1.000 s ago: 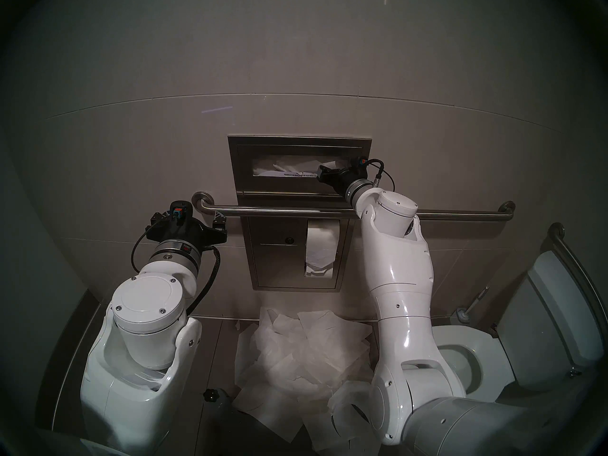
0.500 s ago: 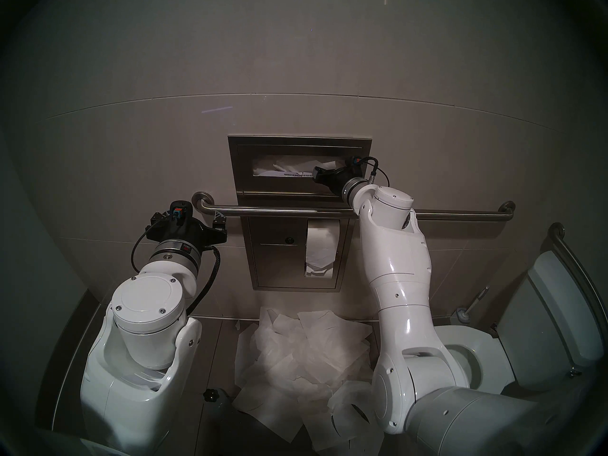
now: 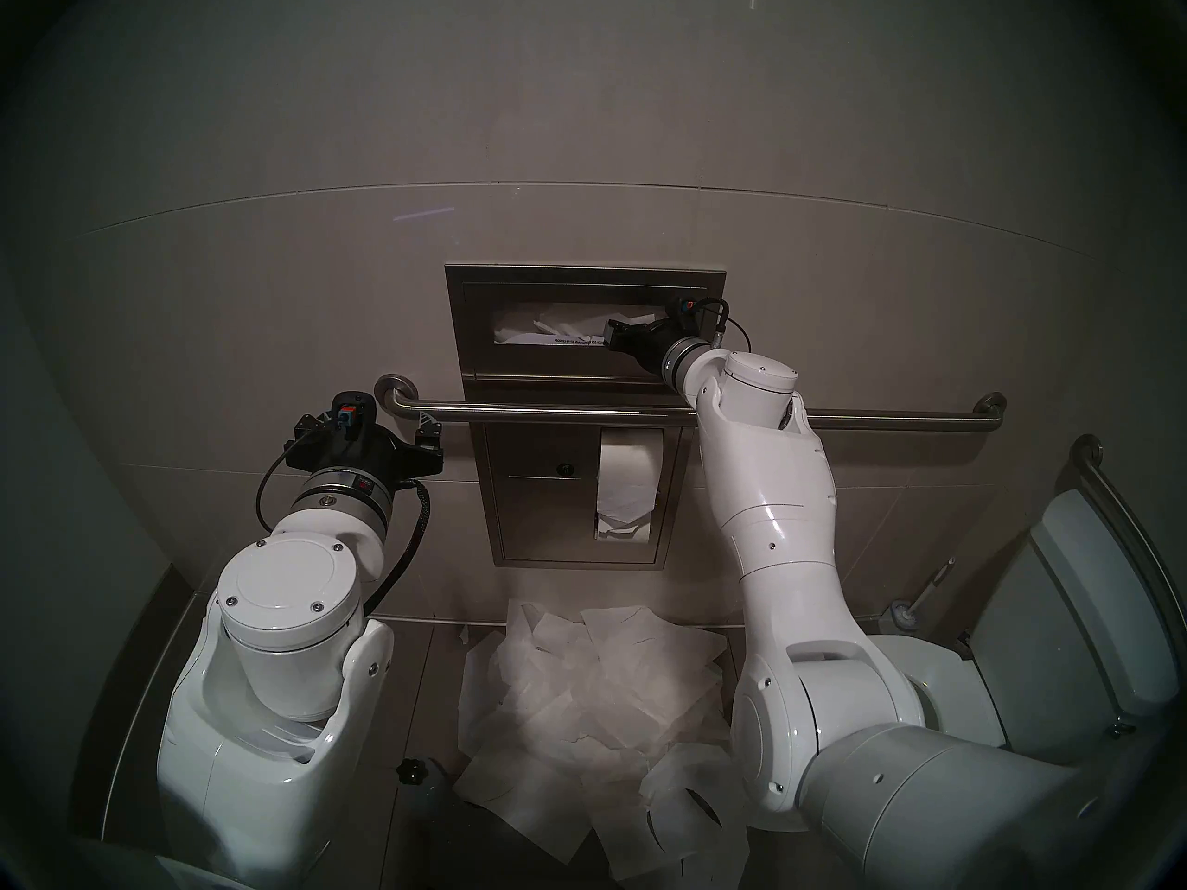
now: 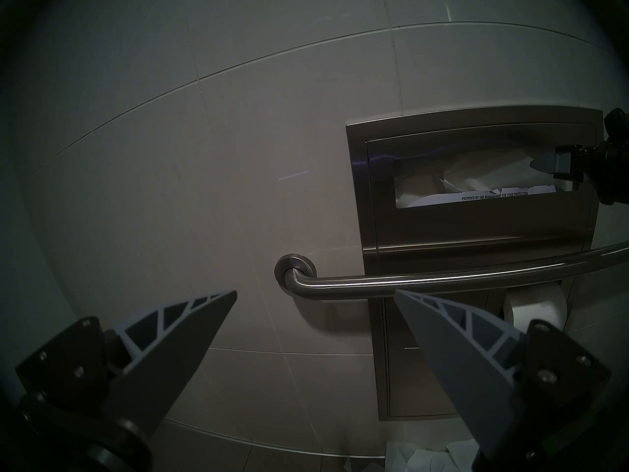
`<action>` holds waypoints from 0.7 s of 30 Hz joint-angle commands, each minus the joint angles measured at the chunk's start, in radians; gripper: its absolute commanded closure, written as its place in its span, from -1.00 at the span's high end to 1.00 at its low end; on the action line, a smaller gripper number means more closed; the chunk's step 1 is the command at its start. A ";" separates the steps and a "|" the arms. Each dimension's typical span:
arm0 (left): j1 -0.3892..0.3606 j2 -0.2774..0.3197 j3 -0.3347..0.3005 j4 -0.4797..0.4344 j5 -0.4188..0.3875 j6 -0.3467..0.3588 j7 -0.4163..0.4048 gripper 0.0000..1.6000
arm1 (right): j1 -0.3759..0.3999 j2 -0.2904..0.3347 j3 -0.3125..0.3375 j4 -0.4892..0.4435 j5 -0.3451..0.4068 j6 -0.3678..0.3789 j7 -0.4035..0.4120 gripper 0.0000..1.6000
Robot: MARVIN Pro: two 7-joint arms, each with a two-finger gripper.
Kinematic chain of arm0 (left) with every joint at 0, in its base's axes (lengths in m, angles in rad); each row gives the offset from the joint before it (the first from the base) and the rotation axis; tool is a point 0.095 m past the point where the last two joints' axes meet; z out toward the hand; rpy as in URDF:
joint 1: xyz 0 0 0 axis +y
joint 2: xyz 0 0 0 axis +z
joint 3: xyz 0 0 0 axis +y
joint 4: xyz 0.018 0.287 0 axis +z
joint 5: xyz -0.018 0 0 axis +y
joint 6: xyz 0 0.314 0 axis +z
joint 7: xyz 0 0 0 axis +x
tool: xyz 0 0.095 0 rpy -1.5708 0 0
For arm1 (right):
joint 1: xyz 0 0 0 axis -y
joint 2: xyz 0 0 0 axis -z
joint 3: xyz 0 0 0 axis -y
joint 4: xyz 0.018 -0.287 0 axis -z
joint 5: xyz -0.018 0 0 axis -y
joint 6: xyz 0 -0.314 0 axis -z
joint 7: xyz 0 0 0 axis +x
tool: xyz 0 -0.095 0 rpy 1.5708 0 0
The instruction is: Take out a toilet seat cover
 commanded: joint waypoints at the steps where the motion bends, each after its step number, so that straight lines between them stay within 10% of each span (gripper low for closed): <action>1: -0.019 -0.001 -0.002 -0.031 0.005 -0.008 0.002 1.00 | 0.096 0.005 0.035 0.006 0.025 -0.052 0.013 1.00; 21: -0.019 -0.001 -0.002 -0.031 0.005 -0.008 0.002 1.00 | 0.186 0.006 0.015 0.174 0.035 -0.113 0.088 1.00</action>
